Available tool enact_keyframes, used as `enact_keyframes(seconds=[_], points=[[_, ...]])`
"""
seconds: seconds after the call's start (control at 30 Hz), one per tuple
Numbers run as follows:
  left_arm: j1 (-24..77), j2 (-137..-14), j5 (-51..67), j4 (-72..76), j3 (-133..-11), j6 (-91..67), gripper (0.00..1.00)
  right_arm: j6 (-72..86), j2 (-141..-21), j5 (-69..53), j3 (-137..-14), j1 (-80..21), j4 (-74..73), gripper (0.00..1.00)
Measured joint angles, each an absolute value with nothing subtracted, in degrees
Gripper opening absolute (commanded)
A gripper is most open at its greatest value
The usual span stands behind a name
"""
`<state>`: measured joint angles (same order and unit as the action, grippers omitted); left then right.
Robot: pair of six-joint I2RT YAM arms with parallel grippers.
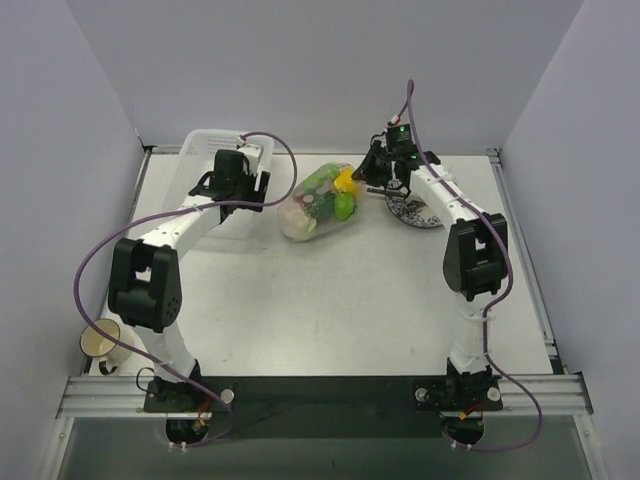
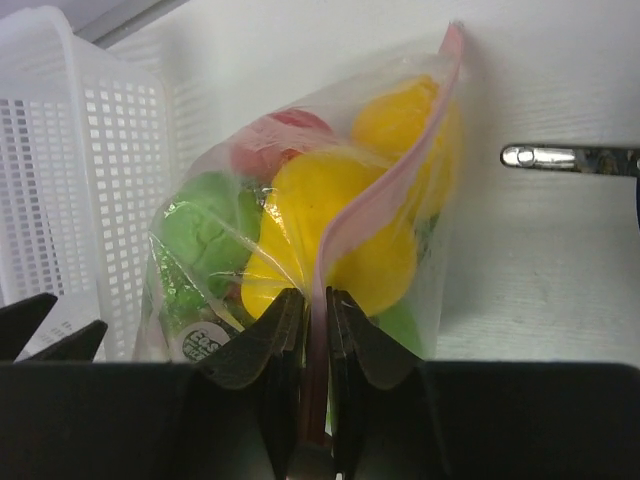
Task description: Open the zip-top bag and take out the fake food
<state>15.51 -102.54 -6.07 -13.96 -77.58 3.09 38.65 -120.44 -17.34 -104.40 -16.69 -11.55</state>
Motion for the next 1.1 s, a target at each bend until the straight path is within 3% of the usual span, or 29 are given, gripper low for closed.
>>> enact_keyframes(seconds=[0.27,0.37,0.4,0.47,0.77,1.1], points=[[18.6,-106.8,-6.6,-13.0,-77.9,1.9,0.69,37.9,-105.6,-19.3,-91.1,-16.6,-12.0,0.0],[19.7,-107.0,-6.7,-13.1,-76.6,1.6,0.47,37.0,-98.0,-20.1,-88.7,-17.0,-12.6,0.0],[20.0,-107.0,-6.7,-13.1,-76.1,1.5,0.35,36.8,-95.6,-20.5,-88.3,-17.1,-12.7,0.0],[20.1,-107.0,-7.2,-13.1,-75.6,1.6,0.28,36.3,-91.2,-20.7,-87.5,-17.0,-12.8,0.0],[21.3,-103.3,-5.1,-17.3,-74.2,0.9,0.28,34.2,-78.5,-18.6,-84.6,-14.3,-16.6,0.0],[33.0,-92.3,11.0,-31.6,-69.3,0.9,0.32,31.6,-73.4,-15.8,-90.2,-10.9,-19.0,0.0]])
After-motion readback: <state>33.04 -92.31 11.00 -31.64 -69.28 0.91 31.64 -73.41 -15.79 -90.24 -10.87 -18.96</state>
